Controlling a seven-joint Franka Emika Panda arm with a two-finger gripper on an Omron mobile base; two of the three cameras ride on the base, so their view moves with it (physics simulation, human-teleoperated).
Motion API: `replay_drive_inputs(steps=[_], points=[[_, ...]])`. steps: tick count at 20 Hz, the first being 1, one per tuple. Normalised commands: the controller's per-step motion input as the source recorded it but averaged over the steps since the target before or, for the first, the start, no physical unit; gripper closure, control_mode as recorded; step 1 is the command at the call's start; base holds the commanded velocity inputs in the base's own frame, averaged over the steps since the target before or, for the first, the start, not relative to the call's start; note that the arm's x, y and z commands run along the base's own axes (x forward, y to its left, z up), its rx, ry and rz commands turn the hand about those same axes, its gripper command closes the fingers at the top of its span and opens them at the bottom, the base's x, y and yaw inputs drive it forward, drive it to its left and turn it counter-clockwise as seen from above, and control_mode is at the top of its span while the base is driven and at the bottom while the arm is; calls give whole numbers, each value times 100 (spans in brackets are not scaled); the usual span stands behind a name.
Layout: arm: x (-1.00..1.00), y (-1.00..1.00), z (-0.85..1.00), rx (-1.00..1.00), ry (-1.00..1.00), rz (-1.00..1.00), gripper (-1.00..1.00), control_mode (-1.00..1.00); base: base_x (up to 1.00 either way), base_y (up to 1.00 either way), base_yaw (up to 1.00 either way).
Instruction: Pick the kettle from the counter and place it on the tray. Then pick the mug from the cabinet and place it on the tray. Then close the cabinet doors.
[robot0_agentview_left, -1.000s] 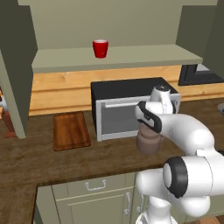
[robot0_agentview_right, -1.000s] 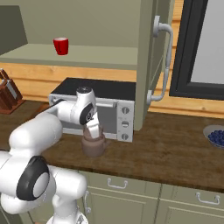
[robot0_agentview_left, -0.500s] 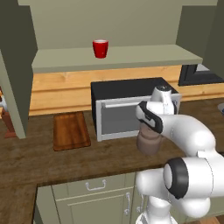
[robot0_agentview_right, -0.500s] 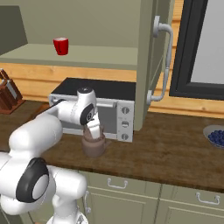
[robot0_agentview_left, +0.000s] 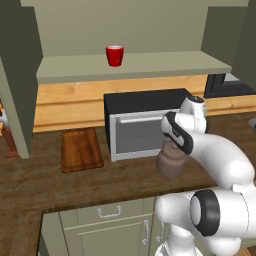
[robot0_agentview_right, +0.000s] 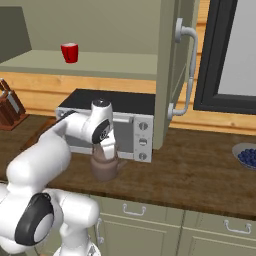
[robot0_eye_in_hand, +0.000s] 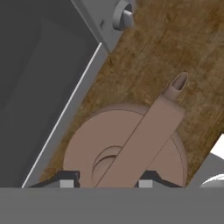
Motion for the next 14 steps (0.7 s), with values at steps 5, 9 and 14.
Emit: replay_drive_inputs(steps=[5,9,14], points=[[-43,15,49,1,-24,12,100,-100,0,0,0],[-43,27,54,0,-20,20,100,-100,0,0,0],[-38,53,42,0,-2,16,100,-100,0,0,0]])
